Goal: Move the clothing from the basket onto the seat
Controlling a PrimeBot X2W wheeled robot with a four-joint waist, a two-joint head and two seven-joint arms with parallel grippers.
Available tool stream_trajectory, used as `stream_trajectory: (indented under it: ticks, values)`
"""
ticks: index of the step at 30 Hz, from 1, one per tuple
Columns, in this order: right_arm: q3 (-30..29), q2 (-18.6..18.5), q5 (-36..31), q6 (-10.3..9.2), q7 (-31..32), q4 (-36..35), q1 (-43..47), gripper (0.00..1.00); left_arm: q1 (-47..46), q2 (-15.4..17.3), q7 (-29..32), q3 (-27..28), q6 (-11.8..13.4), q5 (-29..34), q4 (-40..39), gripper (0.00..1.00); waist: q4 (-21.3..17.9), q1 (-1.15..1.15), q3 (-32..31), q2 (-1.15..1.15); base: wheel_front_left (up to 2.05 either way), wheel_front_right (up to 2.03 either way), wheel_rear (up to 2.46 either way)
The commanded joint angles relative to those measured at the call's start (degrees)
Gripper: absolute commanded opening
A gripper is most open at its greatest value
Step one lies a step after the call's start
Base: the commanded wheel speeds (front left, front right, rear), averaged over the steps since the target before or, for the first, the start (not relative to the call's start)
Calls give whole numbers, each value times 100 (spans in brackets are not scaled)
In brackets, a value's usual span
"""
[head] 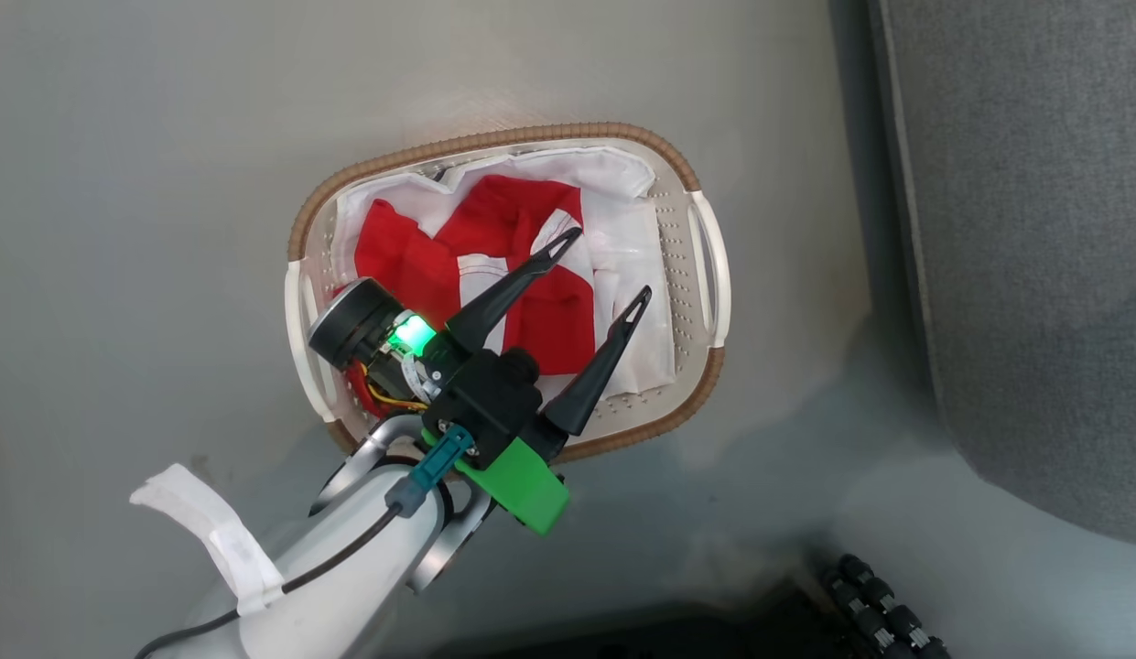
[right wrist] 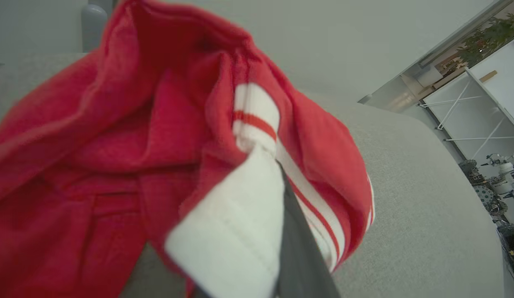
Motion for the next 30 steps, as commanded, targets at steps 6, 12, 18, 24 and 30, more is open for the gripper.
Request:
stream_trajectory:
  ticks: [6, 12, 18, 24, 30]
  values:
    - [-6, -83, 14, -8, -95, 422, -103, 0, -87, 105, 9, 34, 60, 26, -30, 100, -39, -1, 106, 0, 0, 0, 0]
    - [-84, 148, -159, -8, -385, 521, -7, 100, -73, 88, -7, 5, 59, -36, 40, 100, -202, -1, -22, 0, 0, 0, 0]
    - [-1, 471, -160, -8, -641, 642, 168, 100, -27, 127, -60, 51, 105, -104, 152, 100, -421, -1, -289, 0, 0, 0, 0]
    - [190, 730, -193, -8, -853, 716, 419, 100, 78, 111, -191, 103, 147, -236, 313, 100, -583, -1, -717, 0, 0, 0, 0]
    - [448, 807, -148, -8, -943, 707, 569, 100, 199, -47, -408, 192, 177, -407, 582, 100, -531, -1, -1266, 0, 0, 0, 0]
